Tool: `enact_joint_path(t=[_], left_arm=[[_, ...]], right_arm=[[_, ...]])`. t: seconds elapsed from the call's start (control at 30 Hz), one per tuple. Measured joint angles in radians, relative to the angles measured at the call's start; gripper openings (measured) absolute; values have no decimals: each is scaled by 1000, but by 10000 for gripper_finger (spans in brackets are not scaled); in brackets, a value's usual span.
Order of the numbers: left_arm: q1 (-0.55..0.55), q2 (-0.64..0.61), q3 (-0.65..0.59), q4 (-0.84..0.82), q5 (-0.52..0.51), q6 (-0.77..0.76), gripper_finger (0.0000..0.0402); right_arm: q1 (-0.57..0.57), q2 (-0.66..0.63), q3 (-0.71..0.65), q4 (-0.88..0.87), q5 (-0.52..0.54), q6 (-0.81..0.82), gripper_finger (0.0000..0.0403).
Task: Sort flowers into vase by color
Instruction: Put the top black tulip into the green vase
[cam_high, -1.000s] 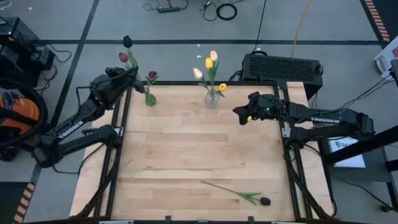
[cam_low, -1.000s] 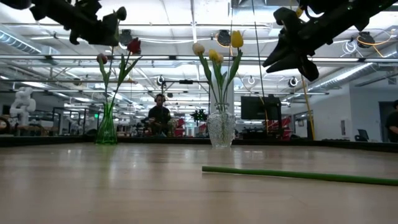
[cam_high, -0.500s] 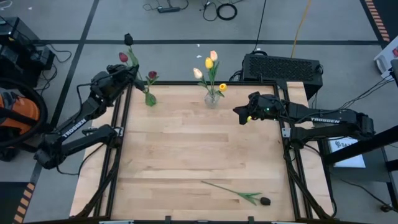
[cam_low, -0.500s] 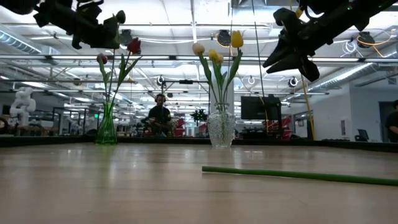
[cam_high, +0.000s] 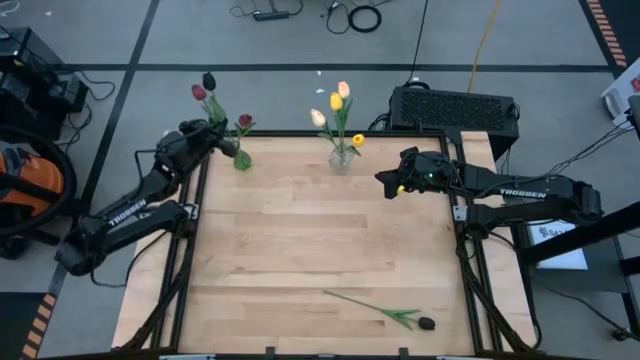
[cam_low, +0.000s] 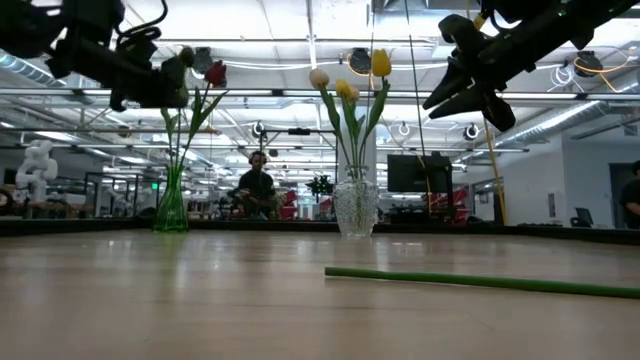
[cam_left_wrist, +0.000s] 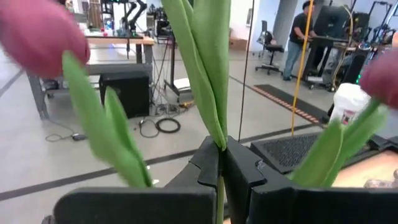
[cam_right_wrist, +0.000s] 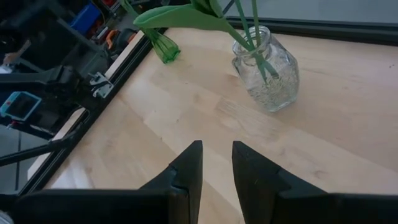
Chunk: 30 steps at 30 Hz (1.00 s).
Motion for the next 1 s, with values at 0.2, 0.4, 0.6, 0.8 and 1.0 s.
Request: enact_joint_path(t=[0.2, 0.4, 0.6, 0.8, 1.0], left_arm=[[0, -17, -70, 17, 2, 33, 8], [0, -17, -162, 72, 6, 27, 8], [0, -18, -192, 106, 8, 3, 19], [0, -17, -194, 120, 8, 3, 39], [0, -17, -194, 122, 8, 0, 42]], right_arm=[[-1, 0, 0, 0, -1, 21, 80], [-1, 0, 0, 0, -1, 26, 80], [-1, 0, 0, 0, -2, 26, 80], [-1, 0, 0, -1, -2, 21, 80], [-1, 0, 0, -1, -2, 19, 80]])
